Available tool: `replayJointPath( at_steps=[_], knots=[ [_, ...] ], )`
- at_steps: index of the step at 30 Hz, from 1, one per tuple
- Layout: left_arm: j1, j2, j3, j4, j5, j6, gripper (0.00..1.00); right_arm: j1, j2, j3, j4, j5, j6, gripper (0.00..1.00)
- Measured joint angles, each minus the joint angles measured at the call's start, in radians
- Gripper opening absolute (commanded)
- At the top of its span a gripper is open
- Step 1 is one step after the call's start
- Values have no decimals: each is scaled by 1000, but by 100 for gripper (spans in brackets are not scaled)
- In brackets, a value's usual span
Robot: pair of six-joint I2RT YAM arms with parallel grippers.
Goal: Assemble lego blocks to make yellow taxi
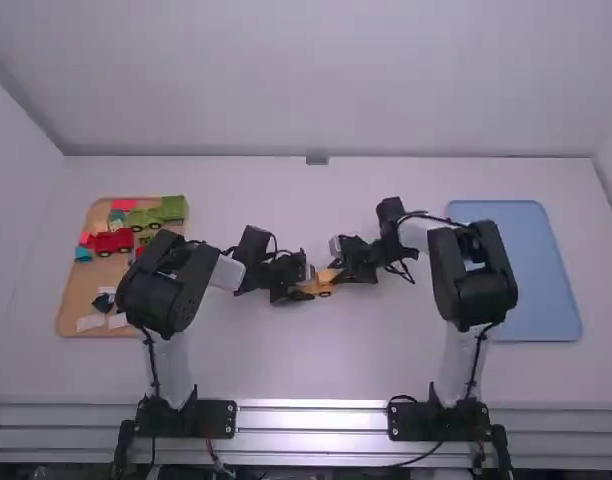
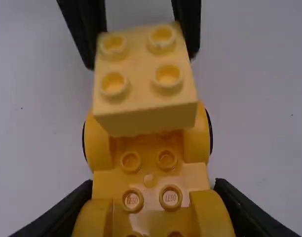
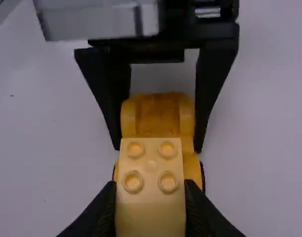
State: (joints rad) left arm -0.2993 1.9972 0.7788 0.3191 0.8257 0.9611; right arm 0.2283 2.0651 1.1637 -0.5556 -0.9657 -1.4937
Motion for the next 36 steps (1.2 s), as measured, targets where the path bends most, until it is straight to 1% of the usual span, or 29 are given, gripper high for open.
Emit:
replayJointPath(
  at_steps=[3,5,6,7,9,13,25,33,36],
  knots=[
    [0,0,0,0,0,0,46,9,-14,-17,82,1,14,22],
    [0,0,0,1,0,-3,46,19,-16,-57,183,4,55,22],
    [0,0,0,0,0,-3,46,19,-16,-63,198,4,64,22],
    [0,0,0,0,-1,-3,46,22,-16,-88,248,5,99,22],
    [0,0,0,0,-2,-3,46,22,-16,-118,295,-1,139,24],
    [0,0,0,0,-3,-7,47,19,-16,-142,339,-22,179,27],
    [0,0,0,-6,-1,-6,45,51,-31,-146,318,25,201,20],
    [0,0,0,-7,1,1,46,24,-31,-156,310,23,200,21],
    [0,0,0,-7,1,1,46,20,-31,-156,309,23,197,27]
  ],
)
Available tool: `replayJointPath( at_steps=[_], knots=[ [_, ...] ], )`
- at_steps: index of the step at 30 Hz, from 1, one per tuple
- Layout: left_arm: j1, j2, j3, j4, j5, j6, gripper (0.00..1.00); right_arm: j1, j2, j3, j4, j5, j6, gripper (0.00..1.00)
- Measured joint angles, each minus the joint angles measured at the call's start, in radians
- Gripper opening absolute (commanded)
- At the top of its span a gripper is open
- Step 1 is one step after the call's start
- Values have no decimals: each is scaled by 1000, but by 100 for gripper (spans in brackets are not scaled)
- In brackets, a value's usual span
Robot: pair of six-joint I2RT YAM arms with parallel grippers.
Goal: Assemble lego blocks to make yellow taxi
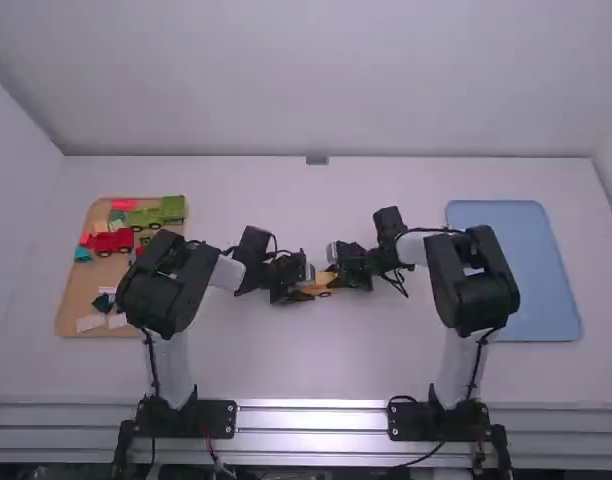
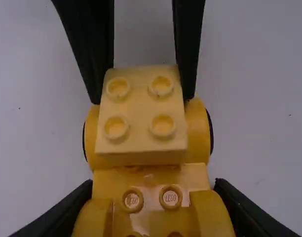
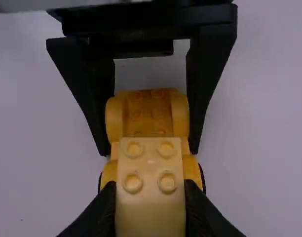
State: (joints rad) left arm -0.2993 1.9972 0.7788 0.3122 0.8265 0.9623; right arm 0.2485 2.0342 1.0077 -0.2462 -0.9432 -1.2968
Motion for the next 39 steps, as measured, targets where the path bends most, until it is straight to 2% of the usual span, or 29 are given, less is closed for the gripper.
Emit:
replayJointPath(
  at_steps=[2,4,5,6,11,13,14,15,16,17,18,19,23,32,39],
  knots=[
    [0,0,0,0,0,0,46,0,0,0,0,0,-2,30],
    [0,0,0,0,0,0,46,0,0,0,0,0,-2,40],
    [0,0,0,-1,0,0,46,3,0,0,3,13,4,58],
    [0,0,0,-2,0,-1,46,4,0,0,10,24,1,62],
    [0,0,0,-2,0,-1,46,4,0,-1,31,35,16,69],
    [0,0,0,-2,0,-1,46,3,-2,-1,5,14,13,65],
    [0,0,0,-2,0,-2,46,0,-3,-1,-11,7,9,60],
    [0,0,0,-2,0,-2,46,-1,-9,-1,-31,-5,1,50],
    [0,0,0,-2,0,-3,46,-8,-25,-1,-68,-19,-20,27],
    [0,0,0,-2,0,-3,46,-10,-30,-1,-73,-22,-29,21],
    [0,0,0,-5,3,0,46,-23,-52,0,-87,-31,-46,6],
    [0,0,0,-3,2,0,46,-32,-70,0,-96,-37,-56,0],
    [0,0,0,-2,1,-3,45,-50,-98,1,-92,-32,-62,0],
    [0,0,0,-2,1,-4,44,32,-72,1,-66,44,-12,0],
    [0,0,0,-3,0,-3,43,49,-72,1,-41,68,37,0]
  ],
)
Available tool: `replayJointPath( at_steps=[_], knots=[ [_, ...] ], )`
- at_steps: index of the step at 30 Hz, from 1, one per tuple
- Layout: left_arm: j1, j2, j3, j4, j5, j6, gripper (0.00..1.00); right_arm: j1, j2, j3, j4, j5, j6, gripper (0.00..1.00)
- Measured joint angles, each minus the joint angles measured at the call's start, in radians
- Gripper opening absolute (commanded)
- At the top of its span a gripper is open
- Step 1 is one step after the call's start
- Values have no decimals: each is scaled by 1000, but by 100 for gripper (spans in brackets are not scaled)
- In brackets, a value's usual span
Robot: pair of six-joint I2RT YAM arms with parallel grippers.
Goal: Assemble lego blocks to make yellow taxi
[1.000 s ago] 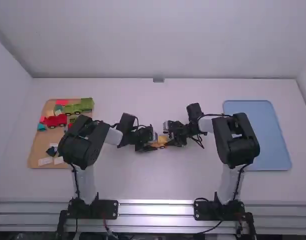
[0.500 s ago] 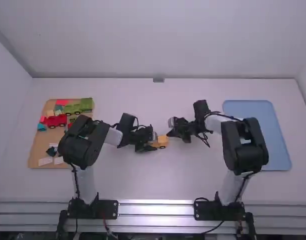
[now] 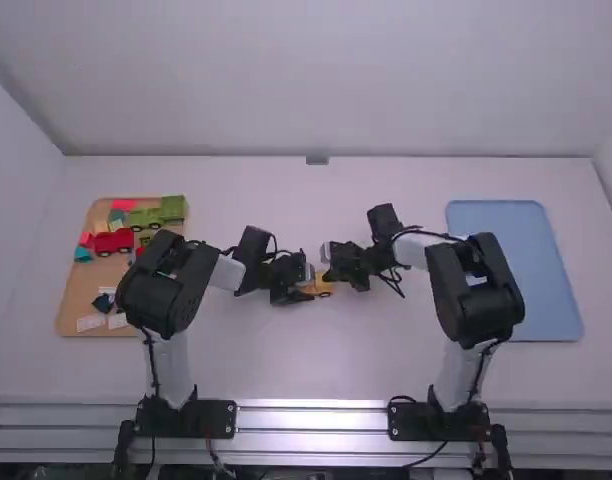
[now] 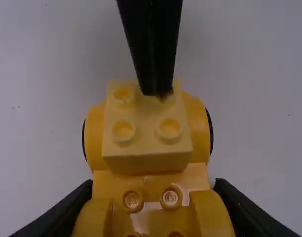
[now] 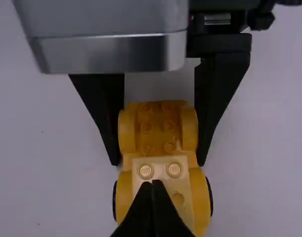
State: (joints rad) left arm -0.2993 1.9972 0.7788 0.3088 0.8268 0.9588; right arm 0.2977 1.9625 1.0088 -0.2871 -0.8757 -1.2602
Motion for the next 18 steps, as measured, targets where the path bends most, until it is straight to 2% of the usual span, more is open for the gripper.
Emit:
replayJointPath(
  at_steps=[18],
  knots=[
    [2,0,0,-1,0,0,41,23,0,0,19,7,34,0]
  ],
)
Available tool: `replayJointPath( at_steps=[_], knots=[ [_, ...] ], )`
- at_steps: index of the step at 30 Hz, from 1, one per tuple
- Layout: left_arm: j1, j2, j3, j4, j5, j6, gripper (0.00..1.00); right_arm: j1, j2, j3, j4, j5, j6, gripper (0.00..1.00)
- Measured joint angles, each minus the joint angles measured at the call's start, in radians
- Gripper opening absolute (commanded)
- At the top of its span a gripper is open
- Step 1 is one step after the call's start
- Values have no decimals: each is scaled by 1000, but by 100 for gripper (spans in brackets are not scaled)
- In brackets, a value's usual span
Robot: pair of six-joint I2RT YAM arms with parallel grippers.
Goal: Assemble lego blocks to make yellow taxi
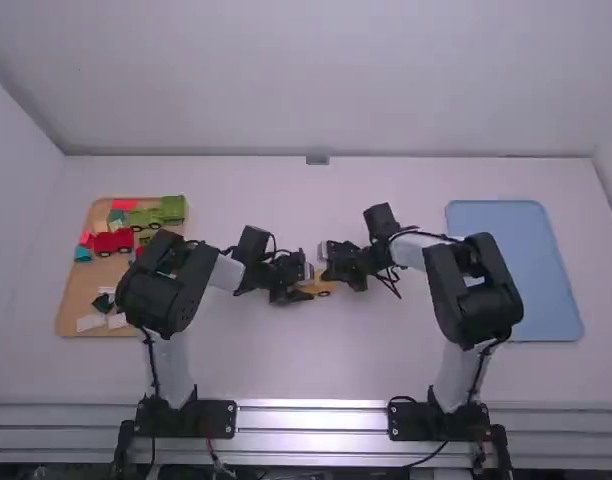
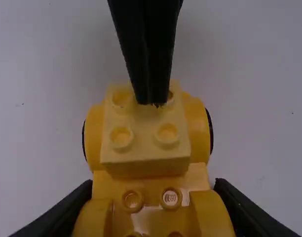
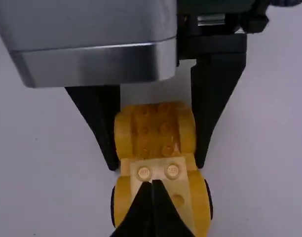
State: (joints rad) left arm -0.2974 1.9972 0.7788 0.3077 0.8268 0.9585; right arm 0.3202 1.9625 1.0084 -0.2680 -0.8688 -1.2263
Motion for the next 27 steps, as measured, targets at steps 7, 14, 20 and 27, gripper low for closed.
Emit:
replayJointPath(
  at_steps=[7,14,20,27],
  knots=[
    [5,0,0,2,-2,-4,40,-6,4,-15,58,-4,35,0],
    [6,0,2,2,-5,-7,40,-3,6,-32,81,-4,90,0],
    [6,0,2,0,-4,-7,37,7,0,-25,66,27,121,0],
    [10,0,2,5,-8,-12,38,-7,-3,-35,127,-10,141,0]
  ],
)
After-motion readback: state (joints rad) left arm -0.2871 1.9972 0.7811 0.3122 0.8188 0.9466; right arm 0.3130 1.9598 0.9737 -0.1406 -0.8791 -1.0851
